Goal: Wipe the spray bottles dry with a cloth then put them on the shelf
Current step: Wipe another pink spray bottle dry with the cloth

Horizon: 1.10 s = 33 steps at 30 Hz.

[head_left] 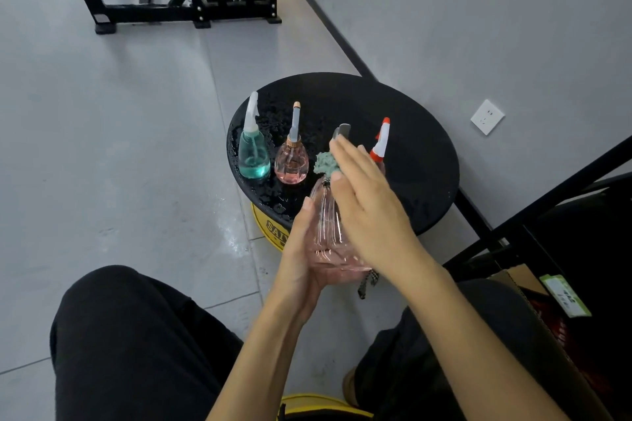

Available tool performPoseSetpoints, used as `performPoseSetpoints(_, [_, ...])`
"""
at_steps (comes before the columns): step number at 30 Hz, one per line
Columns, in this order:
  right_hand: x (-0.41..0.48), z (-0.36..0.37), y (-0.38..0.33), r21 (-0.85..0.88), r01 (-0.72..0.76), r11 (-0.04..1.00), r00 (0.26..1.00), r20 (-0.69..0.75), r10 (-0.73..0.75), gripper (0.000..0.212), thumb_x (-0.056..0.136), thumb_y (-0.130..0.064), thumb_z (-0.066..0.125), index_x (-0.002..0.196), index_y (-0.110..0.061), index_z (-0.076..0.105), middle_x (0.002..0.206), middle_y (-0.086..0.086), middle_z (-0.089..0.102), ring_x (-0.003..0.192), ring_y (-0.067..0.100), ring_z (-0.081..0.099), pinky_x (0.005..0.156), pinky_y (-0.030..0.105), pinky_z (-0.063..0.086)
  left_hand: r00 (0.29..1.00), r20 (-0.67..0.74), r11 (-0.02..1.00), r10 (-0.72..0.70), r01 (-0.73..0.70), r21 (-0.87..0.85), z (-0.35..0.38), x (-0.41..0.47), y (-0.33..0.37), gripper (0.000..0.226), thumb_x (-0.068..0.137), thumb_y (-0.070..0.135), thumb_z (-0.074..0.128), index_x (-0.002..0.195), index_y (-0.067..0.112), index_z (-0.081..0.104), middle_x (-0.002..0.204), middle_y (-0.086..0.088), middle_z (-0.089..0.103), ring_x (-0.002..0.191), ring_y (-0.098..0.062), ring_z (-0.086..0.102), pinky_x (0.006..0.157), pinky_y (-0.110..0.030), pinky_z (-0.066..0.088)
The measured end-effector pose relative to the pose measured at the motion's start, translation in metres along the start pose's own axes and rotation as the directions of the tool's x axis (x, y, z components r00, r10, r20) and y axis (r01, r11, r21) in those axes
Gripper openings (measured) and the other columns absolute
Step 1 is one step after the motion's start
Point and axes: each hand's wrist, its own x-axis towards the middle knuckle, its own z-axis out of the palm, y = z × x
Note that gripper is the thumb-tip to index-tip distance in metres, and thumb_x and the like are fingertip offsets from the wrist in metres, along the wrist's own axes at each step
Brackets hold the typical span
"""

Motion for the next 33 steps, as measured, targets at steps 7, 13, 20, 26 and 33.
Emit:
performPoseSetpoints(7, [-0.044,0.023,-0.008,-0.265,0.108,0.958,0.99,-0.06,-0.128,0.055,0.097,-0.029,0.021,0.152,-0.026,0.021,0.159,-0.016,0.012,0.146,0.003,-0.002,0.118,0.032,0.014,0.998,-0.029,0.994,0.053,-0.056,-0.091,0.004,-0.002,-0.001,0.047,0.097,0.041,0.031,0.099,0.029,0.077,0.104,0.002,0.074,0.098,-0.009,0.069,0.073,-0.021,0.055])
performPoseSetpoints(13, [-0.025,0.013,0.0,-0.163,0.118,0.979,0.992,-0.029,-0.125,0.05,0.101,-0.029,0.023,0.151,-0.025,0.024,0.158,-0.016,0.014,0.145,-0.001,-0.003,0.113,0.019,0.003,0.999,-0.037,0.997,0.0,-0.003,-0.082,0.001,-0.002,-0.002,0.041,0.091,0.046,0.038,0.096,0.033,0.076,0.101,0.001,0.075,0.091,-0.013,0.071,0.062,-0.029,0.057])
performPoseSetpoints(20, [-0.015,0.008,0.0,-0.044,0.045,0.998,0.998,-0.044,-0.047,0.049,0.104,-0.032,0.024,0.152,-0.027,0.019,0.159,-0.018,0.01,0.145,-0.001,-0.004,0.112,0.014,-0.002,0.999,-0.025,0.998,0.023,-0.025,-0.056,0.003,-0.004,-0.001,0.039,0.083,0.05,0.043,0.101,0.034,0.073,0.097,0.003,0.075,0.083,-0.012,0.072,0.056,-0.032,0.055])
performPoseSetpoints(26, [-0.05,0.02,-0.007,-0.253,0.11,0.961,0.989,-0.066,-0.131,0.057,0.097,-0.037,0.018,0.153,-0.027,0.017,0.159,-0.017,0.008,0.146,0.003,-0.003,0.117,0.032,0.012,0.997,-0.081,0.992,0.019,-0.029,-0.124,0.001,-0.004,-0.004,0.043,0.097,0.045,0.042,0.12,0.018,0.066,0.116,-0.008,0.07,0.106,-0.019,0.067,0.078,-0.027,0.056])
performPoseSetpoints(33, [-0.007,-0.003,0.002,0.057,-0.026,0.998,1.0,-0.01,0.027,0.047,0.105,-0.031,0.027,0.151,-0.027,0.023,0.157,-0.02,0.016,0.145,-0.001,0.0,0.107,0.008,0.0,0.998,-0.049,0.996,-0.032,0.027,-0.084,0.001,-0.006,-0.004,0.042,0.088,0.05,0.039,0.105,0.031,0.073,0.1,-0.002,0.075,0.086,-0.022,0.073,0.075,-0.052,0.056])
